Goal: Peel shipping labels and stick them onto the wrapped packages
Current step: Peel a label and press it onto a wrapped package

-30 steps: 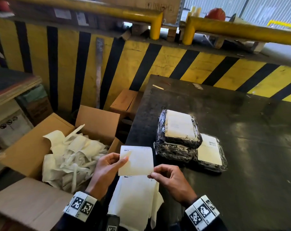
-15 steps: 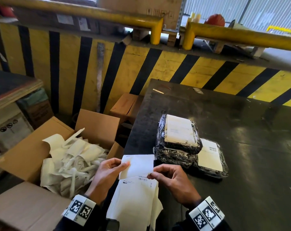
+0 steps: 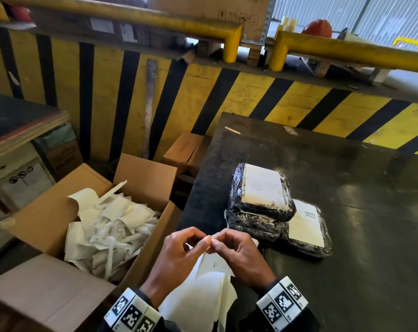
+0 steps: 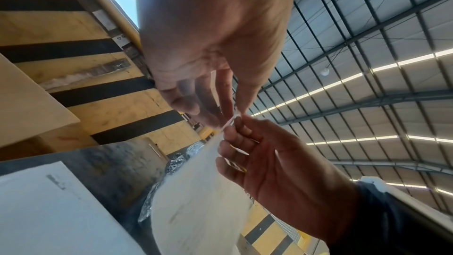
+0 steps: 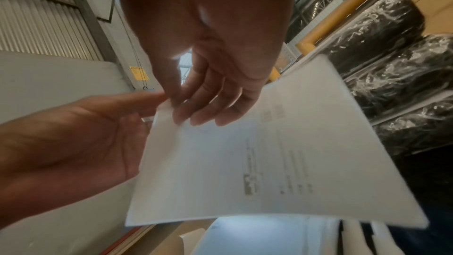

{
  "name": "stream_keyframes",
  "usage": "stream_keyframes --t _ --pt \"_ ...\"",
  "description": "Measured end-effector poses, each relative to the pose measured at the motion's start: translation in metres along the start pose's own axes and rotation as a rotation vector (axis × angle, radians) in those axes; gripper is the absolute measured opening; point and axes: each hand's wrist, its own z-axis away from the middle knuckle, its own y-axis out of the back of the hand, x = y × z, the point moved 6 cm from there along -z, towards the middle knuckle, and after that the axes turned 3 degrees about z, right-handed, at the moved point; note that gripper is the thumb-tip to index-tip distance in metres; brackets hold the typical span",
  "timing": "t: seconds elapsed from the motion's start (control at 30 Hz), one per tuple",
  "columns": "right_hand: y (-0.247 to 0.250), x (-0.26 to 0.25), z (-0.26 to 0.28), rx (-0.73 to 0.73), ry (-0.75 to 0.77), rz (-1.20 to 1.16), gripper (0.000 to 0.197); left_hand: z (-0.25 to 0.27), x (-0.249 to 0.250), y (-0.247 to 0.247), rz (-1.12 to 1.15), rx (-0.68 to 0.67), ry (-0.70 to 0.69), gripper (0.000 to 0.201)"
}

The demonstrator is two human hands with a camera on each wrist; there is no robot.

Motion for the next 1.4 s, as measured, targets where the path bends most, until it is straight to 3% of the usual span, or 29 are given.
stream_keyframes --t 0.07,0.17,0.27,0.4,0.53,0.67,0.83,0.97,1.1,1.2,1.4 --pt "0.001 0.004 0.003 -0.004 -0.014 0.014 0.014 0.001 -0.006 0.003 0.011 0.038 0.018 0.009" --pt "0.017 0.01 0.013 0.007 -0.072 -0.032 0.01 0.0 -0.022 0.019 0.14 0.112 0.153 0.015" --pt "0.048 0.011 0.029 0.046 -0.099 -0.009 0.027 -0.001 -0.045 0.039 0.208 0.162 0.259 0.019" --pt "0.1 0.021 0.054 0.184 -0.14 0.092 0.031 -0.005 -0.073 0.057 0.144 0.204 0.31 0.019" --pt "0.143 0.031 0.072 0.393 -0.163 -0.121 0.019 -0.002 -0.092 0.067 0.147 0.263 0.363 0.021" --pt "0.158 0.034 0.077 0.542 -0.14 -0.203 0.021 -0.001 -0.077 0.064 0.181 0.314 0.283 0.021" --pt "0.105 0.05 0.056 0.263 -0.251 0.186 0.024 0.003 -0.046 0.037 0.183 0.192 0.156 0.018" --pt "0.067 0.081 0.047 0.039 -0.348 0.409 0.02 0.01 -0.036 0.028 0.235 0.188 0.106 0.03" --pt "0.037 0.112 0.049 -0.276 -0.463 0.655 0.014 0.017 -0.034 0.024 0.236 0.161 0.109 0.039" --pt "0.025 0.122 0.054 -0.322 -0.479 0.762 0.02 0.021 -0.028 0.02 0.208 0.158 0.105 0.034" --pt "0.014 0.122 0.053 -0.254 -0.414 0.794 0.022 0.025 -0.019 -0.004 0.28 0.077 0.131 0.014"
